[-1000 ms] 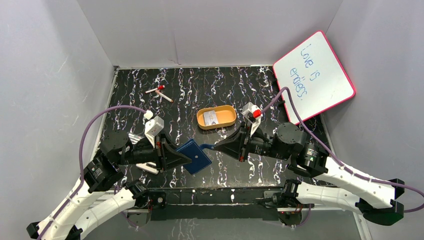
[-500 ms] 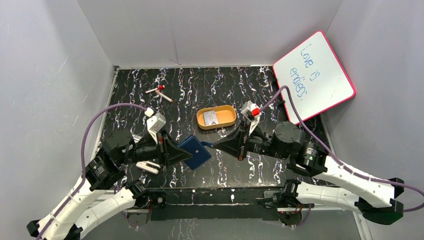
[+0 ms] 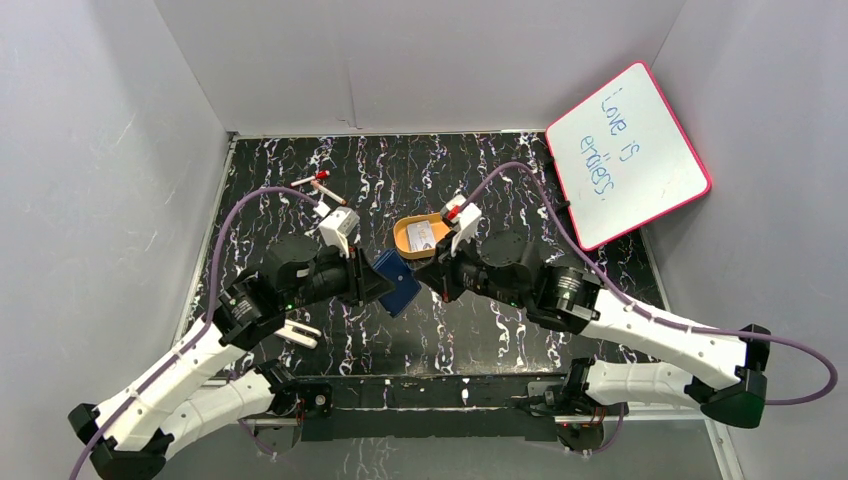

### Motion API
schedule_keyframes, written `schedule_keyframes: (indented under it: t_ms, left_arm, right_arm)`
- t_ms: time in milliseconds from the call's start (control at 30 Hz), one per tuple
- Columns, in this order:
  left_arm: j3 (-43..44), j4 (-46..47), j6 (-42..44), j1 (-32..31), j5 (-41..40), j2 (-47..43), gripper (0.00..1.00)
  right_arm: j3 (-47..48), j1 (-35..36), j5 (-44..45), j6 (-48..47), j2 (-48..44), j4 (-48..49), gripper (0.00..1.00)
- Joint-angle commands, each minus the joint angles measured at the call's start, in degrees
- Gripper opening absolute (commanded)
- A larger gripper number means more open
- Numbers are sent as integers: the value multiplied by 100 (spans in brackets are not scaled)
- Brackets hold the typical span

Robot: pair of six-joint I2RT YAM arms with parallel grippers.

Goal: Put the credit cards into the card holder
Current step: Close the card holder at the center of the board.

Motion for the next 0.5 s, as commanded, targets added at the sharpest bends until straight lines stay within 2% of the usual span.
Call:
schedule_keyframes:
  t_ms: [0,100,300,467]
  left_arm:
    - [25,149,-257,17,-532,37,0]
    - [-62,240,-319,12,-673,92,0]
    - [-188,400,-386,13,-816,166,0]
    - [-285,540,-422,10,-836,277,0]
  right_arm:
    - [173,-2,308,-73,111,379,0]
    - [-34,3,504,-84,202,614,0]
    - [-870,2,640,177,47,1701,0]
    - [-1083,0,743,239,188,2159,0]
